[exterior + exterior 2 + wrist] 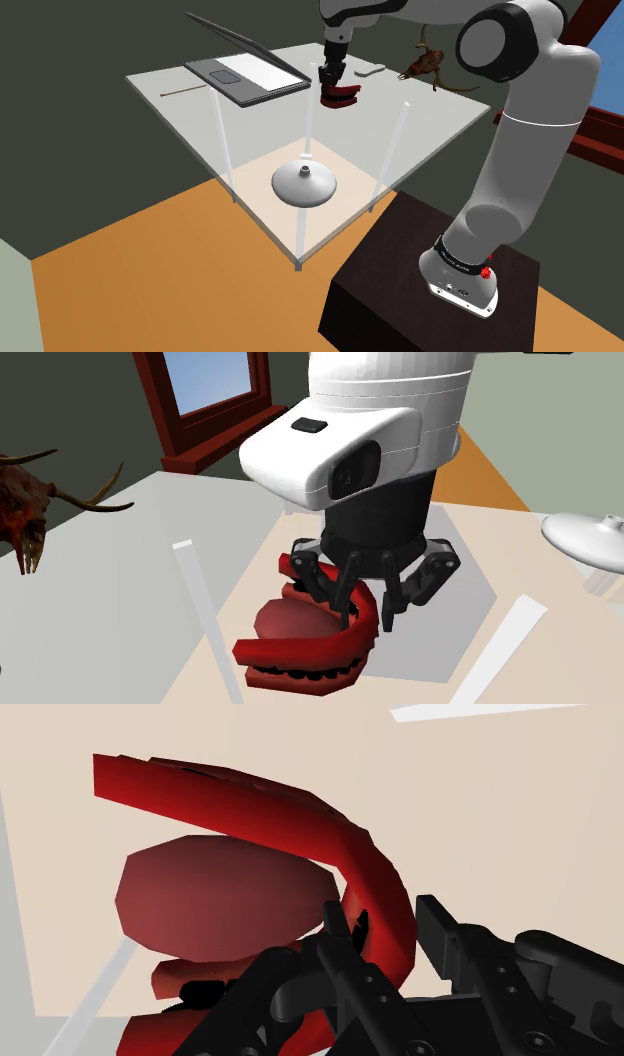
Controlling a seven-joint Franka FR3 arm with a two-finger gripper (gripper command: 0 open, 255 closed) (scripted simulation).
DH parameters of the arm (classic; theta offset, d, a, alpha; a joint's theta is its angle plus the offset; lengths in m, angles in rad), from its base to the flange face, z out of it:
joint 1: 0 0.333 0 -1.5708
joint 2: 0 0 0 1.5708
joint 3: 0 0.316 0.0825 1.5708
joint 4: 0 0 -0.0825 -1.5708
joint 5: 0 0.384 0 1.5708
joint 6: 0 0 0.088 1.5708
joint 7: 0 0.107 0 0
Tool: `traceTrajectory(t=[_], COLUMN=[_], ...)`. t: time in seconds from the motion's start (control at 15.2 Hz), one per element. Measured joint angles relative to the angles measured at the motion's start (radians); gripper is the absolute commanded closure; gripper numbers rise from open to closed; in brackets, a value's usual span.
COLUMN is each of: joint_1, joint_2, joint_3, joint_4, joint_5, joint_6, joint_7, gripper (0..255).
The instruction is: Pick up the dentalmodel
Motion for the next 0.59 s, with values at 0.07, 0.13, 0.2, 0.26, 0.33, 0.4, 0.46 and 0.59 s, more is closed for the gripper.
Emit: traceTrajectory(t=[0.07,0.13,0.2,0.26,0.33,0.4,0.46,0.59], joint_1=[-0.001,0.0,-0.001,-0.001,-0.001,-0.002,-0.003,-0.004], joint_2=[0.001,-0.006,-0.007,-0.004,-0.002,-0.001,0.001,0.003], joint_3=[0.0,-0.001,-0.001,-0.001,-0.001,-0.001,-0.002,-0.002], joint_4=[0.012,0.014,0.024,0.045,0.062,0.076,0.092,0.12], joint_5=[0.0,-0.002,-0.002,-0.002,-0.002,-0.002,-0.002,-0.002], joint_6=[-0.011,-0.02,-0.031,-0.049,-0.064,-0.076,-0.091,-0.117], joint_7=[0.0,0.002,0.002,0.005,0.005,0.006,0.006,0.007], gripper=[255,255,255,255,255,255,255,255])
